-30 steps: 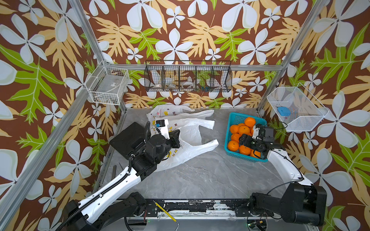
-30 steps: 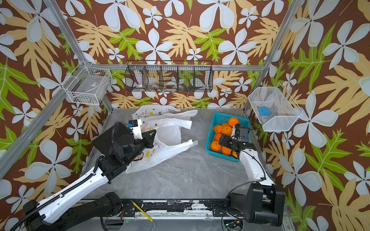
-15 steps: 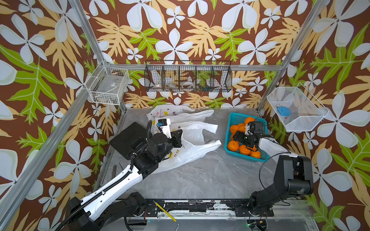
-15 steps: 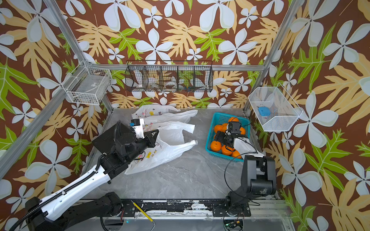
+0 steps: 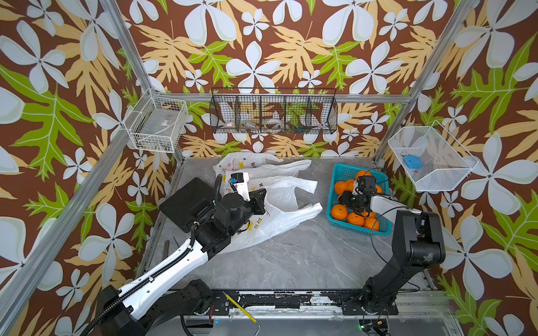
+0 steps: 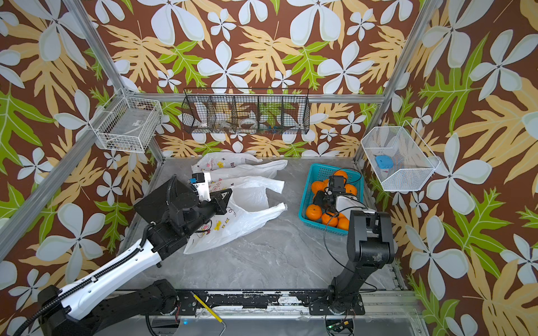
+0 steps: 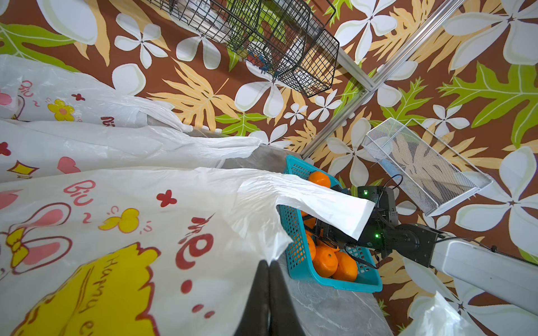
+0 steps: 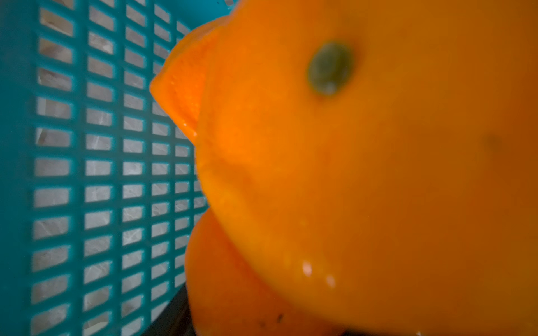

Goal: Place the oranges into plastic bags & tie knots
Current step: Pick up the orange from the basket, then place the orange in the plastic bag.

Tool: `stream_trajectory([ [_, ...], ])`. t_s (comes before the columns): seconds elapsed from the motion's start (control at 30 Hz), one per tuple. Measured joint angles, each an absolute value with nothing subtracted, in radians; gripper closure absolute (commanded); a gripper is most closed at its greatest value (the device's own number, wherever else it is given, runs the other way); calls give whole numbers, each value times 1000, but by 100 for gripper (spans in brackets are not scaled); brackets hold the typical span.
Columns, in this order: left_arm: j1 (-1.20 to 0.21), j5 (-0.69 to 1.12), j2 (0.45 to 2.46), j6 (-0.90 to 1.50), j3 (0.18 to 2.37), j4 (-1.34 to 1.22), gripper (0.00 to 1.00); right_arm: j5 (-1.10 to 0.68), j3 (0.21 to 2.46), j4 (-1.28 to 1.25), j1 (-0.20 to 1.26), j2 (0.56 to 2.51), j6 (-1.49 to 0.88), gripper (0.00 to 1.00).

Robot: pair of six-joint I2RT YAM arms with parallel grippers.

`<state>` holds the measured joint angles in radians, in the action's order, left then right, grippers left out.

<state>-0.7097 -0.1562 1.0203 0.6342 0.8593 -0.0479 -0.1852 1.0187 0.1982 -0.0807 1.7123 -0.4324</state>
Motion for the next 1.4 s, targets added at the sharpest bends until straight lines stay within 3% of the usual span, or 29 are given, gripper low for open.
stream_trajectory([
  [0.33, -710, -126, 1037, 654, 862, -50, 100, -311, 866, 234, -72, 1300, -416, 47],
  [0.57, -710, -100, 1047, 678, 858, -81, 100, -495, 890, 258, 171, 1085, -477, 47],
  [0.73, -710, -79, 1048, 703, 842, -106, 100, -531, 913, 211, 376, 1093, -566, 47],
  [0.93, -709, -42, 1049, 711, 836, -126, 100, -542, 978, 126, 522, 1199, -628, 46],
  [1.17, -709, -17, 1045, 734, 817, -154, 100, -542, 1023, 49, 588, 1301, -650, 46],
  [1.4, -709, -75, 1029, 785, 804, -161, 100, -407, 988, 143, 582, 1194, -591, 46],
])
